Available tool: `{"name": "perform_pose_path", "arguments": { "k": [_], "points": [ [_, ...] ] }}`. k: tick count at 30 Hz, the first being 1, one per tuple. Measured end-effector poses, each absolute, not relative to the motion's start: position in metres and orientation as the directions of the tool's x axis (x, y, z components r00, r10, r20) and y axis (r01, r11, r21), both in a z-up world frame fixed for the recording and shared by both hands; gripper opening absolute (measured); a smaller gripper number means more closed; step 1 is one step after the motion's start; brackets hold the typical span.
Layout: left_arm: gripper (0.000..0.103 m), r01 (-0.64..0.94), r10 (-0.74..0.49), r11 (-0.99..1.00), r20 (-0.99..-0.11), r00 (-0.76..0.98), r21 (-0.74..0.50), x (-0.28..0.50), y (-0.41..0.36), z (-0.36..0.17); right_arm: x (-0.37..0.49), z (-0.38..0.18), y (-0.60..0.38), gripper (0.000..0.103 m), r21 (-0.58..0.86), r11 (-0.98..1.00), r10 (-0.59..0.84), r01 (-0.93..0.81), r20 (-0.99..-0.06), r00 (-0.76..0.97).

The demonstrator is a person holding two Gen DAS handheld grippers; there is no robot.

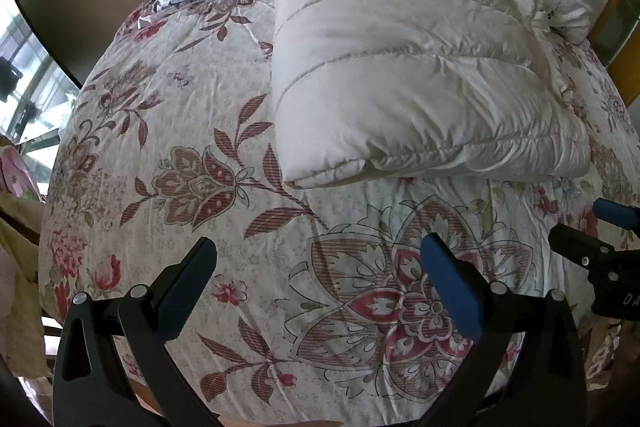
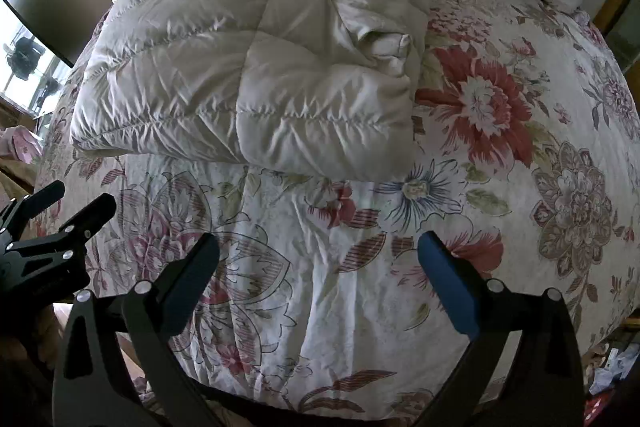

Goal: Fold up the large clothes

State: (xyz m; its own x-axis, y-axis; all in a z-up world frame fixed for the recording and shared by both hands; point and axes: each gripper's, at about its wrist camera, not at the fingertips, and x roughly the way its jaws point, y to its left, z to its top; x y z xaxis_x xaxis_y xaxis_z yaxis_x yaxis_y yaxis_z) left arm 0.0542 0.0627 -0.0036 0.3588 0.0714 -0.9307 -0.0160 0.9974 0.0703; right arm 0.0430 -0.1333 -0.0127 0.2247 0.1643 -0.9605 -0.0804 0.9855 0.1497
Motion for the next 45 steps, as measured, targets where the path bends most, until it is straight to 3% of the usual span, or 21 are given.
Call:
{"name": "perform_pose_path", "arguments": {
  "k": [45],
  "points": [
    [0.102,-0.013,0.068,0.998,-0.931,0.358,0.068,0.0552,0.0654,-0.0056,0.0439,-0.0149,-0.1355,0.1,0.15,0.984,0.167,-0.092,-0.961,0.221]
  ]
}}
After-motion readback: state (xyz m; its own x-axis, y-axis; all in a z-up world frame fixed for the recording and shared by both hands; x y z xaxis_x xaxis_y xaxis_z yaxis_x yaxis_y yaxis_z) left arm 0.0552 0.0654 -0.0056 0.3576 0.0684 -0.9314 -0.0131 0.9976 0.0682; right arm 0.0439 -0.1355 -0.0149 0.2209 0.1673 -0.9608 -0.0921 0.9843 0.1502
